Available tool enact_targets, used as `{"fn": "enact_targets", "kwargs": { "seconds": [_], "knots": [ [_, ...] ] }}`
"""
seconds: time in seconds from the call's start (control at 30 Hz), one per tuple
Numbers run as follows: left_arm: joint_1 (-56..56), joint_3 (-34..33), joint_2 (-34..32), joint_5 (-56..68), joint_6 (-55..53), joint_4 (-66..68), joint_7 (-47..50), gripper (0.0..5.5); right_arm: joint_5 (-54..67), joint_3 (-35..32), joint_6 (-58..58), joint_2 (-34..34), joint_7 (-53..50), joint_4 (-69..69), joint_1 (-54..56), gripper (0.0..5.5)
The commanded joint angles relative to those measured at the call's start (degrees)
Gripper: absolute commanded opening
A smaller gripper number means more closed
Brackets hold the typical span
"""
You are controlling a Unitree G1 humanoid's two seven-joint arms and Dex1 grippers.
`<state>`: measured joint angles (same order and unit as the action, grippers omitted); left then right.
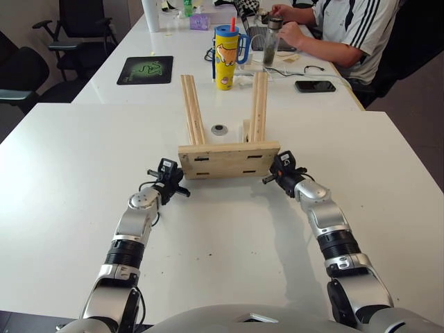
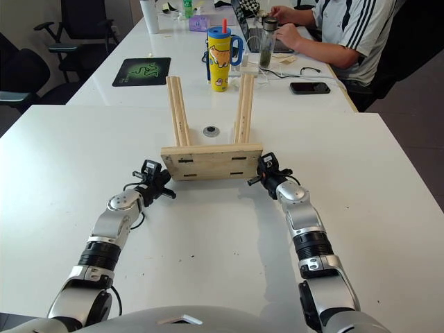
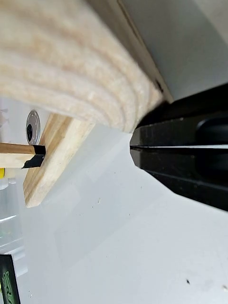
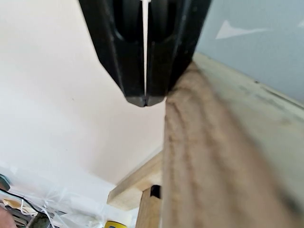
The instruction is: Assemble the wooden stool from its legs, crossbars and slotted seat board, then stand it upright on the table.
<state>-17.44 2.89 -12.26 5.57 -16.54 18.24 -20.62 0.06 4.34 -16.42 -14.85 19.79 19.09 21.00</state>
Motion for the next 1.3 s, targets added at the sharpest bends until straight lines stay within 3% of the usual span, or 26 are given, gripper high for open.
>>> {"fn": "enact_targets", "kwargs": {
  "seconds": [0.03, 0.27, 0.63, 1.3],
  "knots": [
    [-4.3, 2.8, 3.7, 3.5, -2.7, -10.8, -3.5, 0.0, 2.3, 3.0, -2.6, 4.7, 1.8, -10.1, 2.9, 0.03],
    [-10.2, 0.2, 4.6, 7.0, -10.6, -24.1, -1.7, 0.0, 4.5, 1.4, -9.1, 5.1, 1.6, -20.9, 7.3, 0.03],
    [-13.7, -1.0, 4.9, 7.9, -16.1, -31.8, -0.1, 0.0, 6.6, -2.8, -14.7, 5.9, 0.5, -29.0, 15.5, 0.03],
    [-15.2, -2.0, 4.1, 8.5, -18.9, -34.3, 1.5, 0.0, 5.5, -4.9, -14.6, 5.9, -3.6, -25.5, 16.3, 0.03]
  ]
}}
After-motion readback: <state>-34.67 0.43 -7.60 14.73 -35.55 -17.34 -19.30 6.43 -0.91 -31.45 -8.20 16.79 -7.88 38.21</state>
